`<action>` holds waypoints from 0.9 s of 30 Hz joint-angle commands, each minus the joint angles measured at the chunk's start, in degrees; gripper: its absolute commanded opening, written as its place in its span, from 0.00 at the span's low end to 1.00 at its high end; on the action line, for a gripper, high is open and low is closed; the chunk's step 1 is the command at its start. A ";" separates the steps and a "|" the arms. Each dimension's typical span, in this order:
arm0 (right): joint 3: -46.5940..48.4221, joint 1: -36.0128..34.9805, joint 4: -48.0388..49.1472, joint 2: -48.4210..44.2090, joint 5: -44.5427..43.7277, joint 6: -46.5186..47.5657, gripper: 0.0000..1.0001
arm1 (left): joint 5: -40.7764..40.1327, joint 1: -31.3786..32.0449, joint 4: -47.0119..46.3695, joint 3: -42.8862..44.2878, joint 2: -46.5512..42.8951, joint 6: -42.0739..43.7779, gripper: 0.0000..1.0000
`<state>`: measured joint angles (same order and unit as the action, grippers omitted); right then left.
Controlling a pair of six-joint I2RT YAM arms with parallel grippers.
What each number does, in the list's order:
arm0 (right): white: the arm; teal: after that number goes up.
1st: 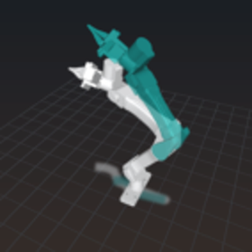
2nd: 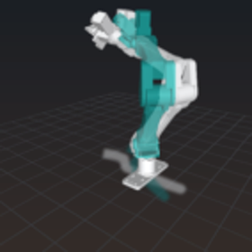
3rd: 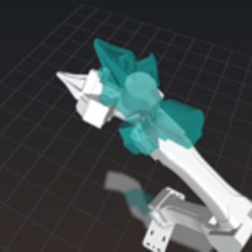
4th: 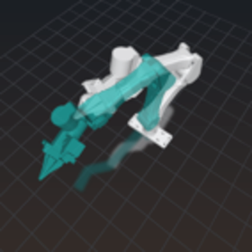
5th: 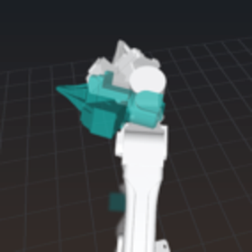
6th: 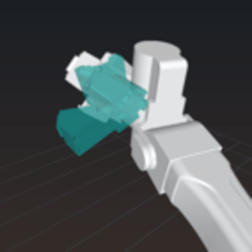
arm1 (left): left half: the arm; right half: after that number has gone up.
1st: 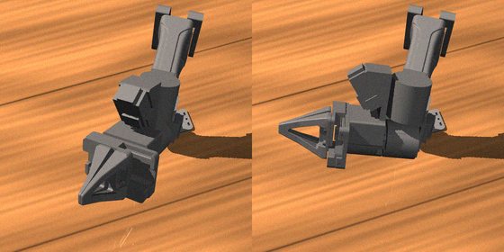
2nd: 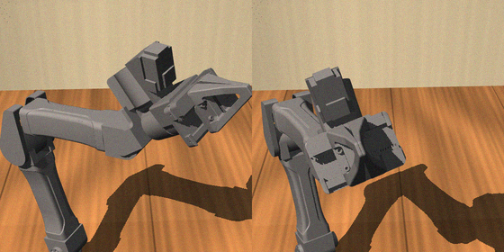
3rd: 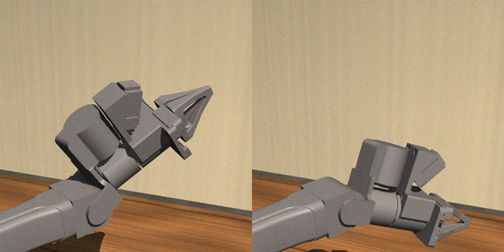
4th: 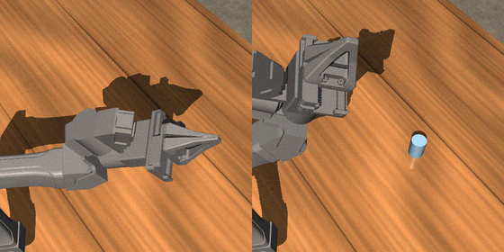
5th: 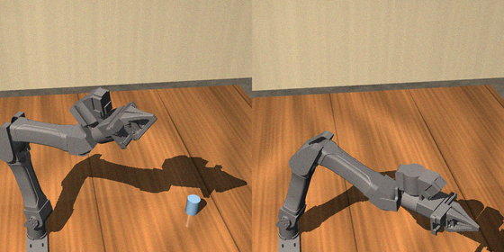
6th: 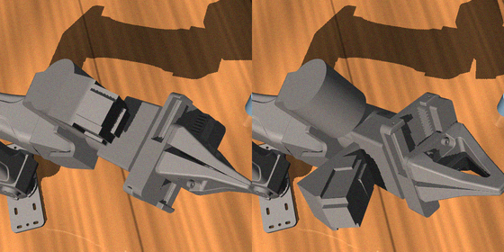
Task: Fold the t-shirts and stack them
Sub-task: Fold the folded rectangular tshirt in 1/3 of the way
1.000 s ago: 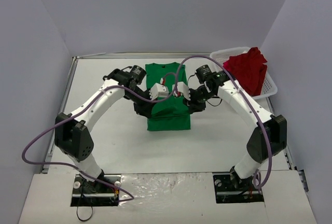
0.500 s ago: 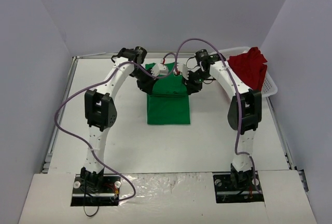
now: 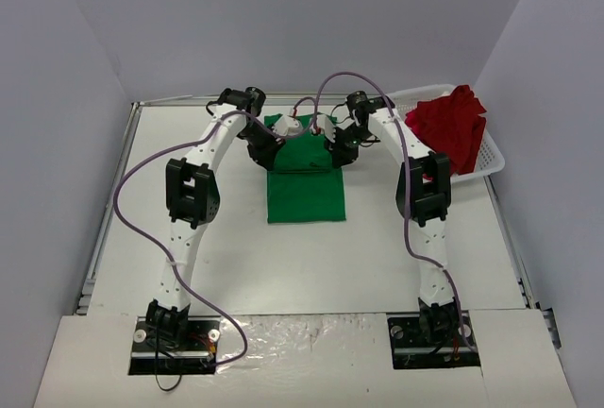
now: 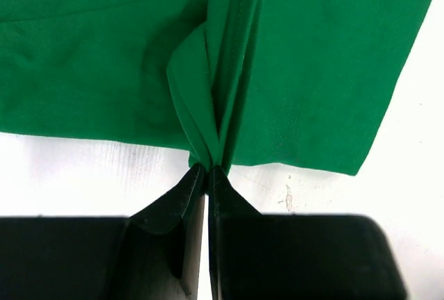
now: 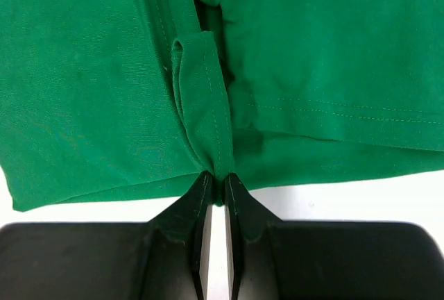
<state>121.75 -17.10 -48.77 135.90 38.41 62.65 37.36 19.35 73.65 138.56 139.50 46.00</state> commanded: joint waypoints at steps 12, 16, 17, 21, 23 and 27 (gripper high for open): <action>3.93 0.75 -1.59 2.62 -3.17 -3.94 0.21 | -0.54 1.56 5.63 2.68 -1.42 2.87 0.30; 4.46 0.76 -0.63 2.88 -2.64 -5.08 0.39 | -0.45 1.65 5.54 1.98 -2.65 2.17 0.31; 4.28 0.84 1.47 2.80 -2.82 -7.00 0.43 | -0.45 1.56 5.46 0.84 -3.53 1.99 0.31; 3.84 0.84 6.05 0.61 -4.66 -10.87 0.54 | -0.28 1.56 4.32 -3.98 -7.47 0.94 0.31; 3.67 0.84 7.54 -0.71 -5.27 -12.46 0.57 | -0.19 1.56 3.09 -6.97 -9.85 0.41 0.30; -2.72 0.84 11.06 -8.16 -6.42 -18.42 0.66 | -0.71 1.65 -4.72 -20.14 -20.92 -2.05 0.30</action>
<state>122.72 -15.86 -40.21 135.66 34.35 51.40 35.70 19.53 71.99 122.30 130.61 43.29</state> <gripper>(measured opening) 0.647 0.301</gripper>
